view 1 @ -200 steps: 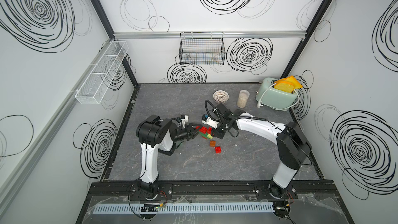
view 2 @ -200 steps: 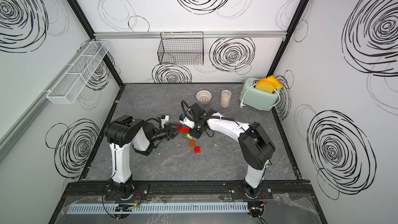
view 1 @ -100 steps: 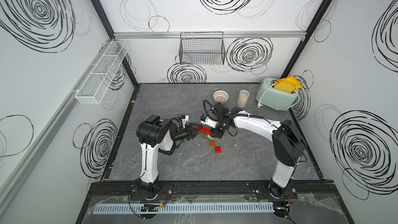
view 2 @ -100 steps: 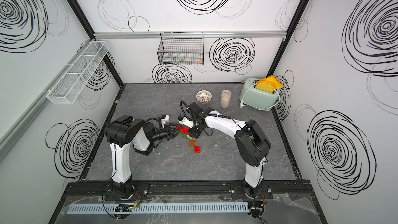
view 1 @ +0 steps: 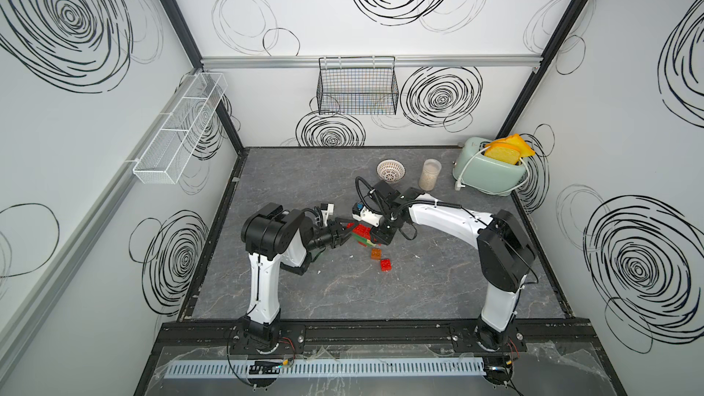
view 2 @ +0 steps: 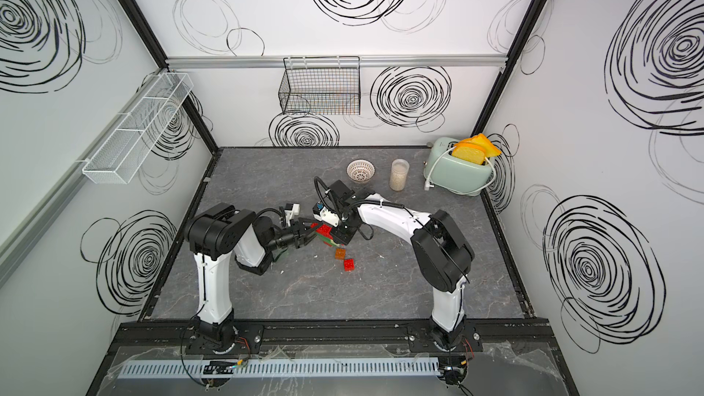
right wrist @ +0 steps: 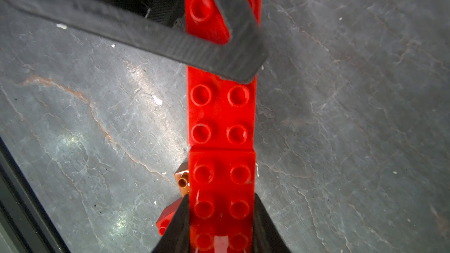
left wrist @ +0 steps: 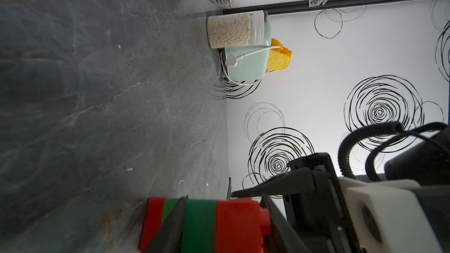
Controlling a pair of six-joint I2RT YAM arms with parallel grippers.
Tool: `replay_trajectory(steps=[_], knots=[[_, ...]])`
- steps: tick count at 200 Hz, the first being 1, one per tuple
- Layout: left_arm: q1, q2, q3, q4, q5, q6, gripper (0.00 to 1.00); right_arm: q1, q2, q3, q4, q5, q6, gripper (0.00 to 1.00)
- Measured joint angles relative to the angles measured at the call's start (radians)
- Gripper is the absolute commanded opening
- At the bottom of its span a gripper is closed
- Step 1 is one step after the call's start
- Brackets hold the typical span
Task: Assemble a heart with lego
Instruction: Assemble the lego brick with the lego brick.
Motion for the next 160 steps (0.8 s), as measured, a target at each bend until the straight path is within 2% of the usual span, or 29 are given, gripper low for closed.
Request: replay_trajectory(steps=[89, 113, 127, 160], knots=[[0.000, 0.000, 0.000, 0.000, -0.003, 0.000, 0.24, 0.016, 0.011, 0.006, -0.003, 0.035, 0.033, 0.25], [0.001, 0.000, 0.000, 0.000, -0.004, 0.000, 0.24, 0.017, 0.017, 0.020, -0.016, 0.037, 0.033, 0.31], [0.001, 0.000, 0.000, 0.000, -0.003, 0.000, 0.24, 0.017, 0.017, 0.022, -0.018, 0.037, 0.033, 0.41], [0.000, 0.000, 0.000, 0.000, -0.003, 0.000, 0.24, 0.016, 0.020, 0.021, 0.008, 0.020, 0.030, 0.54]])
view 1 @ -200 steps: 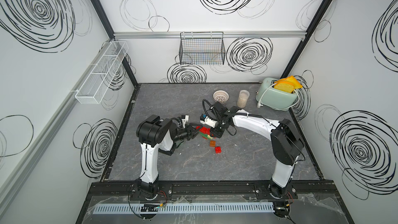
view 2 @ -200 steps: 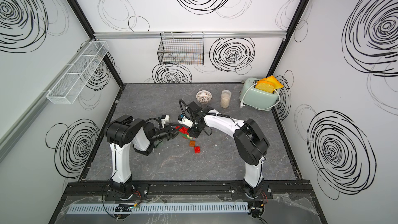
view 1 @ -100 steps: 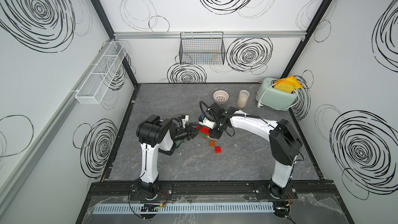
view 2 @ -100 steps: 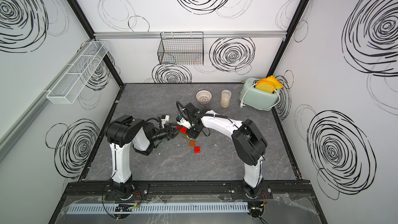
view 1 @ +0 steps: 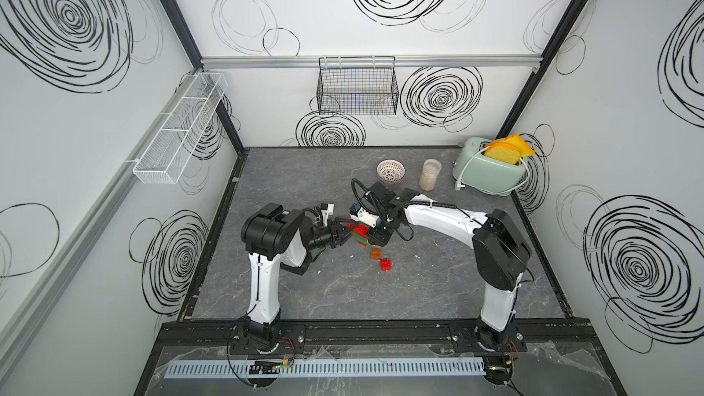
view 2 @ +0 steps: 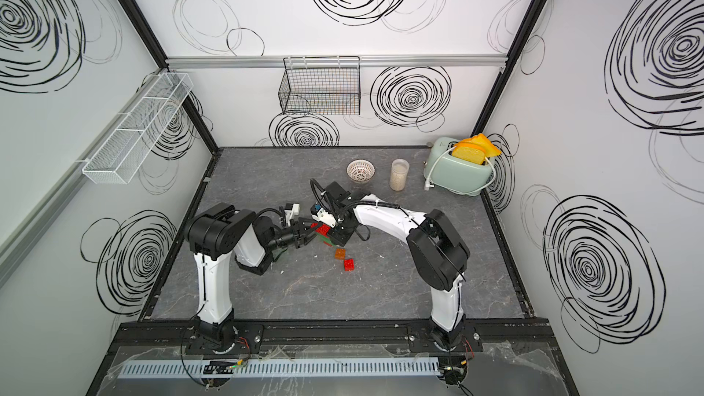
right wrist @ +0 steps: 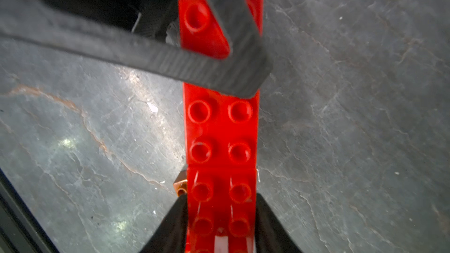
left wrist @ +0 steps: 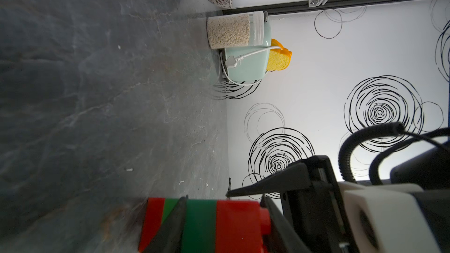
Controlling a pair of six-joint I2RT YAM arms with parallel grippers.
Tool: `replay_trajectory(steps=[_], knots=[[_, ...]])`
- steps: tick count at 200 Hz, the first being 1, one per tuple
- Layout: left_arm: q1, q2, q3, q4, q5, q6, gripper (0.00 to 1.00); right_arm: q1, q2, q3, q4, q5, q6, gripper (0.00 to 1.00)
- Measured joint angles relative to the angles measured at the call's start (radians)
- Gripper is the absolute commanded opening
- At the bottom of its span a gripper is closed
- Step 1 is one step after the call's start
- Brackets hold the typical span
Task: Assemble a heart with lego
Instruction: Assemble the lego brick with the lego brick.
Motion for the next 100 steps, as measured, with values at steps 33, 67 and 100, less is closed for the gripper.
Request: replay_trajectory(steps=[33, 67, 100], knots=[[0.000, 0.000, 0.000, 0.000, 0.000, 0.000, 0.24, -0.006, -0.010, 0.000, 0.028, -0.024, -0.004, 0.61], [0.000, 0.000, 0.000, 0.000, 0.000, 0.000, 0.24, -0.013, -0.024, 0.000, 0.041, -0.035, -0.006, 0.57], [0.000, 0.000, 0.000, 0.000, 0.000, 0.000, 0.24, -0.014, -0.024, 0.000, 0.041, -0.035, -0.013, 0.43]])
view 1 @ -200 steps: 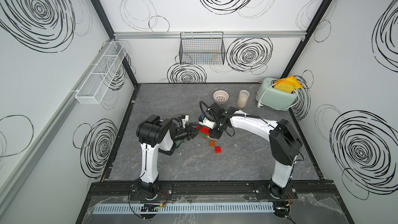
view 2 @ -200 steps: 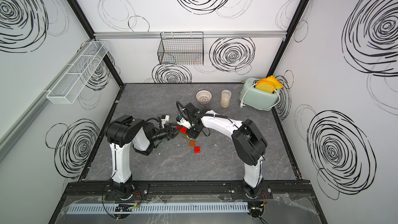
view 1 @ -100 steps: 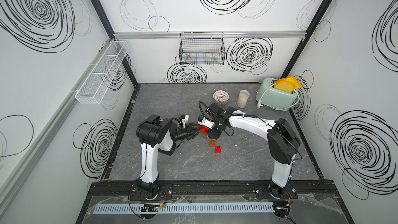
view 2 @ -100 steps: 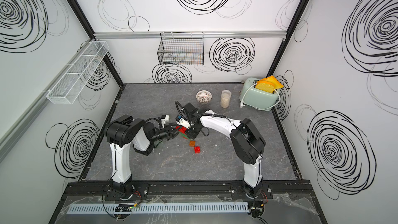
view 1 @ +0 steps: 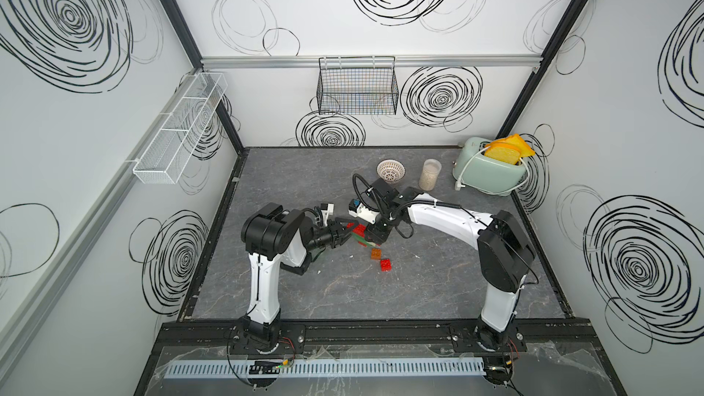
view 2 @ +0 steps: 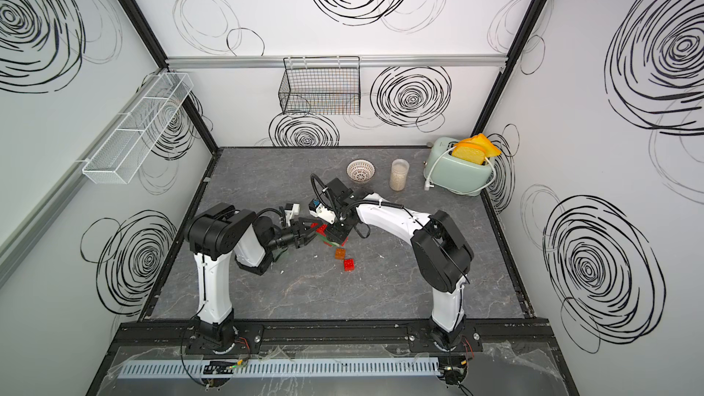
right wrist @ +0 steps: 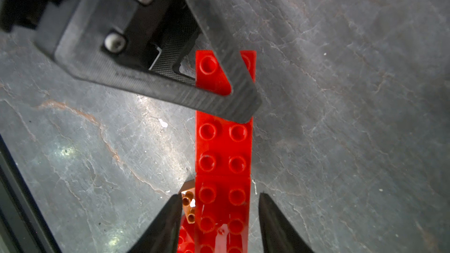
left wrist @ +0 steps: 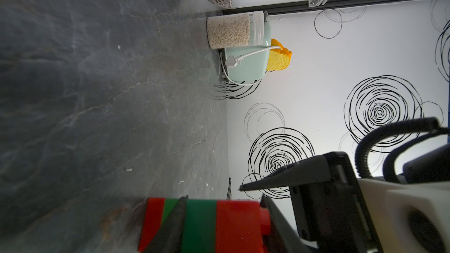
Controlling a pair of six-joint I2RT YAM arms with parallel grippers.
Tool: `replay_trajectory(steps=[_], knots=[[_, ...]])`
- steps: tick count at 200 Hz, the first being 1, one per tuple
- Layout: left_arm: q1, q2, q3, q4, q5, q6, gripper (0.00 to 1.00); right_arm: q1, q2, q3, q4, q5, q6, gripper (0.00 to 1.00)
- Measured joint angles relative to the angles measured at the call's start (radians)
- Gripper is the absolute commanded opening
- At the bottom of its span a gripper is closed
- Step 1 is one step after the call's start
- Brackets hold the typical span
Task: Assemble a heart with lego
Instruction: Assemble the lego brick with the lego brick.
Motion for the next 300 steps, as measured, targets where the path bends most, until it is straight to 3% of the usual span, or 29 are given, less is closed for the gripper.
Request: replay_trajectory(steps=[33, 72, 158, 191, 230, 270, 300], knots=[[0.000, 0.000, 0.000, 0.000, 0.000, 0.000, 0.24, 0.000, 0.000, -0.001, 0.000, 0.003, -0.008, 0.31], [0.000, 0.000, 0.000, 0.000, 0.000, 0.000, 0.24, 0.003, -0.005, -0.010, 0.010, 0.004, -0.011, 0.26], [0.000, 0.000, 0.000, 0.000, 0.000, 0.000, 0.24, 0.045, -0.014, -0.034, 0.040, 0.096, 0.008, 0.24], [0.000, 0.000, 0.000, 0.000, -0.001, 0.000, 0.24, 0.044, -0.022, -0.037, 0.045, 0.097, 0.017, 0.32], [0.008, -0.001, -0.007, 0.000, -0.002, 0.000, 0.24, 0.011, -0.105, -0.107, 0.103, 0.044, 0.042, 0.55], [0.034, -0.023, -0.042, 0.000, -0.014, 0.002, 0.24, -0.007, -0.300, -0.156, 0.162, 0.014, 0.051, 0.63], [0.072, -0.044, -0.075, 0.000, -0.028, 0.005, 0.23, -0.004, -0.315, -0.235, 0.178, -0.001, 0.045, 0.67]])
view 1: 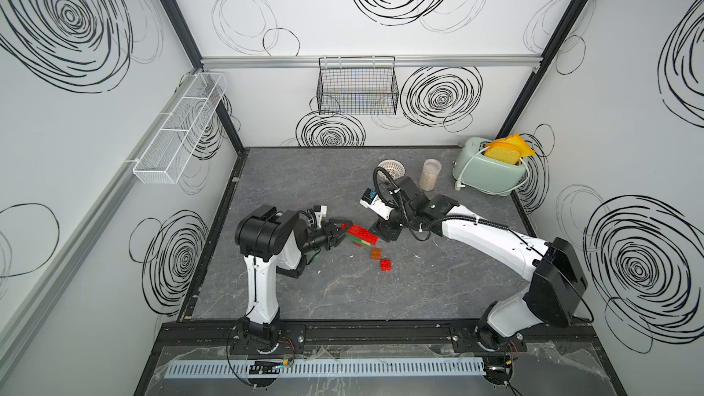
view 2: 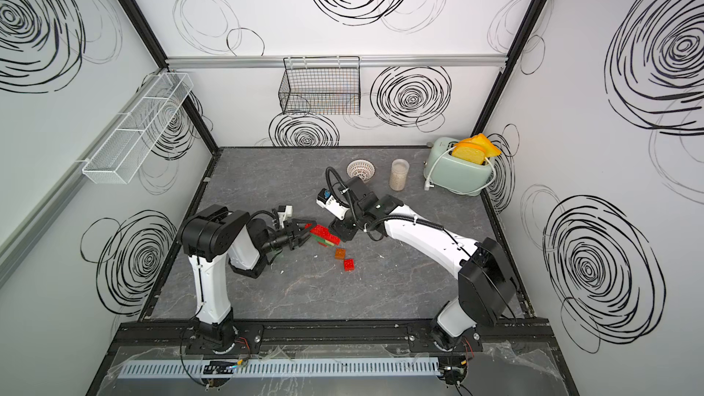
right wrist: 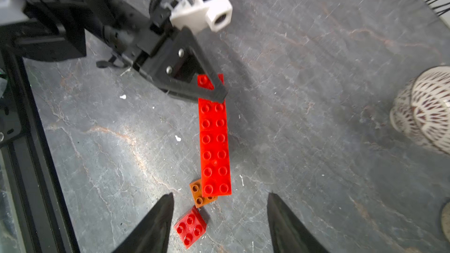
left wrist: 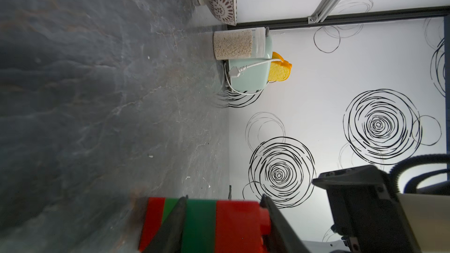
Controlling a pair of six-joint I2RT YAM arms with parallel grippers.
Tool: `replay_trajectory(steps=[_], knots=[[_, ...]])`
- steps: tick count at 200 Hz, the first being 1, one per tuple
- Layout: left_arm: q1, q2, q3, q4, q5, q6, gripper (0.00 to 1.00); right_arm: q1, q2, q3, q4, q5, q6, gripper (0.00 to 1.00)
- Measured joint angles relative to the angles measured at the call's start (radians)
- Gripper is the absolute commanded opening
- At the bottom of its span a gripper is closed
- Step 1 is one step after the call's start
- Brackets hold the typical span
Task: Assemble a heart with lego
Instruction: Assemble the lego brick with the lego brick, then pick up the lego brick from the center of the board.
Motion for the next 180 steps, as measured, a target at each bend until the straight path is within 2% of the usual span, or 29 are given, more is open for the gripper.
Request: replay_trajectory(steps=[41, 85, 136, 156, 180], knots=[[0.059, -0.023, -0.038, 0.000, -0.017, 0.003, 0.23, 0.036, 0.042, -0.108, -0.006, 0.020, -0.020, 0.71], [0.105, -0.045, -0.073, 0.001, -0.036, 0.003, 0.23, 0.093, 0.100, -0.114, 0.019, 0.055, -0.042, 0.72], [0.124, -0.053, -0.084, 0.001, -0.037, 0.003, 0.23, 0.100, 0.218, -0.113, 0.029, 0.104, -0.054, 0.72], [0.124, -0.053, -0.084, 0.001, -0.037, 0.003, 0.23, 0.100, 0.229, -0.109, 0.030, 0.112, -0.058, 0.69], [0.124, -0.053, -0.084, 0.001, -0.037, 0.003, 0.23, 0.100, 0.236, -0.096, 0.032, 0.113, -0.062, 0.60]])
